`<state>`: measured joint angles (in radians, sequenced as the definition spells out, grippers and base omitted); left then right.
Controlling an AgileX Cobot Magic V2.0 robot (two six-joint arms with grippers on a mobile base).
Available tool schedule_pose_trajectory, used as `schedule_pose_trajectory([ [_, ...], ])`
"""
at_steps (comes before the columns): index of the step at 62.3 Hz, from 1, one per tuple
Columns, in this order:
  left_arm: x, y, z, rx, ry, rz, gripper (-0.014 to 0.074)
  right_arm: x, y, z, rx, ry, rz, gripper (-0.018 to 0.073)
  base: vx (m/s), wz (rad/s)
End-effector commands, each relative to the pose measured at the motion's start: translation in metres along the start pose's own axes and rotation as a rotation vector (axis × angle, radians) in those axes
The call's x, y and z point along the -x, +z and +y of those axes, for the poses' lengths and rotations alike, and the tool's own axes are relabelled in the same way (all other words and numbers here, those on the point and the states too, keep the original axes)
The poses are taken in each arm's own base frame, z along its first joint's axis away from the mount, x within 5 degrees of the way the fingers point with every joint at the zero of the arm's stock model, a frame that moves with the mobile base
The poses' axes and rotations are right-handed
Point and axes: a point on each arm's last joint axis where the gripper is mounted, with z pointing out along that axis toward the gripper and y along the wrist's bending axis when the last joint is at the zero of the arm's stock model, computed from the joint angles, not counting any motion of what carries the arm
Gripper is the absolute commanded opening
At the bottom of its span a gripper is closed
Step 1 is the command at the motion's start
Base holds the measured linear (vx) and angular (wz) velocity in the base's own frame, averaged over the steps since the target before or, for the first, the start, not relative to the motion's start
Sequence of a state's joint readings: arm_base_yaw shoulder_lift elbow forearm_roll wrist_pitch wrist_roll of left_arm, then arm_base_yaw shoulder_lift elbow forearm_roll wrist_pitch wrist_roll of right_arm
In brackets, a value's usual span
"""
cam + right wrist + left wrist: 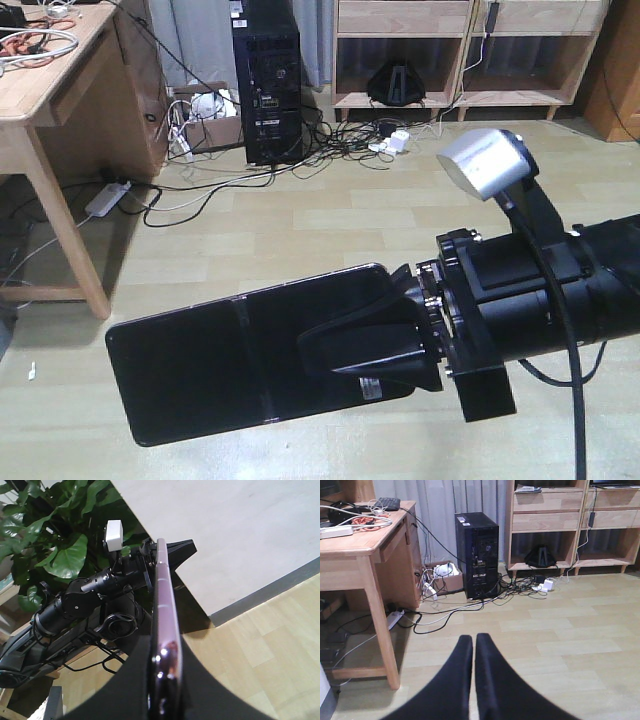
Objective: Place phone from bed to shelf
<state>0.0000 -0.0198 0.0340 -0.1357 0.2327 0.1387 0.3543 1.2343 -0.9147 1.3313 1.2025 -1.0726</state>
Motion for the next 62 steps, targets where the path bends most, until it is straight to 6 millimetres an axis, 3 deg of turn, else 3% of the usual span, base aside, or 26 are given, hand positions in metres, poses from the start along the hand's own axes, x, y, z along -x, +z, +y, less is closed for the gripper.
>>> schedule_pose_trajectory([
  [1,0.0062,-0.0005,0.0006,0.004,-0.012,-0.077,0.0001,0.0112,-0.0064,0.0205,0.106,-0.031,-0.066,-0.0001,0.19,-0.03],
  [31,0.0062,-0.0005,0.0006,0.004,-0.012,-0.077,0.0001,0.0112,-0.0064,0.0205,0.106,-0.031,-0.066,-0.0001,0.18,-0.11],
  [62,0.0062,-0.0005,0.0006,0.004,-0.012,-0.077,0.0001,0.0112,-0.0064,0.0205,0.106,-0.031,-0.066,-0.0001,0.15,-0.33],
])
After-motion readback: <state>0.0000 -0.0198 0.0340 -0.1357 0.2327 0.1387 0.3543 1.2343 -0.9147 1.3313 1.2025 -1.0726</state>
